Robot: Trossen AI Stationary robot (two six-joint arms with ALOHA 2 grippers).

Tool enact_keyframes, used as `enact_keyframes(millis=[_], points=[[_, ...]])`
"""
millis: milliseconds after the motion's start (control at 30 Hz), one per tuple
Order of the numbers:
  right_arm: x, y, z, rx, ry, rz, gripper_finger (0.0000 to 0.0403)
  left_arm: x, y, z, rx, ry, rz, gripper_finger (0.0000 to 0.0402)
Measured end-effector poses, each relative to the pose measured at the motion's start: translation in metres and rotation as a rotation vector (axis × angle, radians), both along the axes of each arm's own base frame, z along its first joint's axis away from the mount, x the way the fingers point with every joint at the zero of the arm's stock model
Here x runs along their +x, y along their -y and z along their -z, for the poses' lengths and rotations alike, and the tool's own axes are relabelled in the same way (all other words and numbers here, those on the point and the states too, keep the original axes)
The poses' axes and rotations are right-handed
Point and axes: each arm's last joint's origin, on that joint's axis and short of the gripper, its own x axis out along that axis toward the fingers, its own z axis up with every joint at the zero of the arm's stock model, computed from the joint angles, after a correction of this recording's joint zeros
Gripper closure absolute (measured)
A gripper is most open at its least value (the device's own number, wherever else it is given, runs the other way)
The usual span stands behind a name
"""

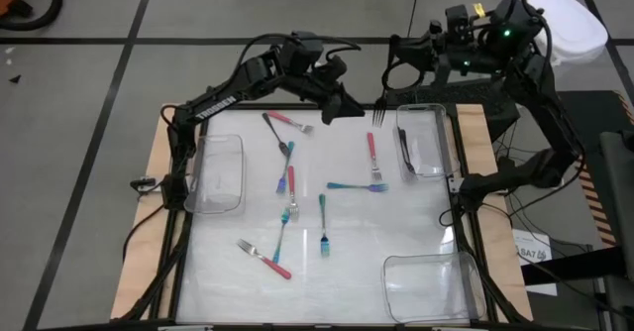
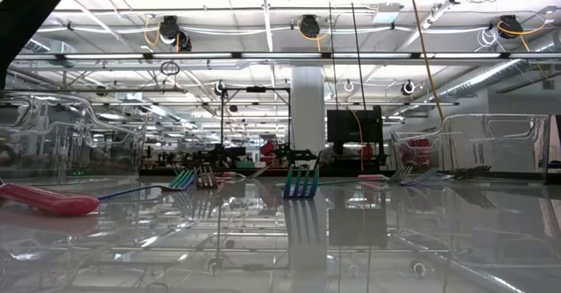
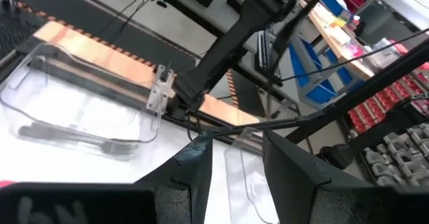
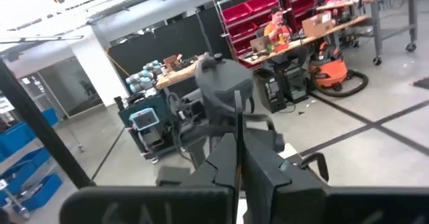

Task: Sort silverware by color (type)
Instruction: Put the black fork into the top right transparent bin

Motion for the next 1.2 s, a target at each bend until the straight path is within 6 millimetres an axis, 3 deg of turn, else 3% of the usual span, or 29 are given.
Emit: enact_keyframes(millis=[300,800,1000,1200], points=[[-0.013,0.005,0.009,0.079,-0.084,-0.026,0.0398,-0.006,-0.009,0.001,-0.016,-0.031,-0.025,0.0268],[-0.036,0.014,0.048,0.129,-0.428,0.013,0.0399,-0.006,-0.004,0.004,-0.030,-0.058,-0.014,0.0268],[-0.039,0.029,0.079,0.193,-0.532,0.040,0.0399,-0.006,-0.004,0.003,-0.029,-0.057,-0.014,0.0268],[-0.041,0.045,0.125,0.296,-0.587,0.083,0.0397,-0.006,-0.004,0.003,-0.040,-0.060,-0.019,0.0268]])
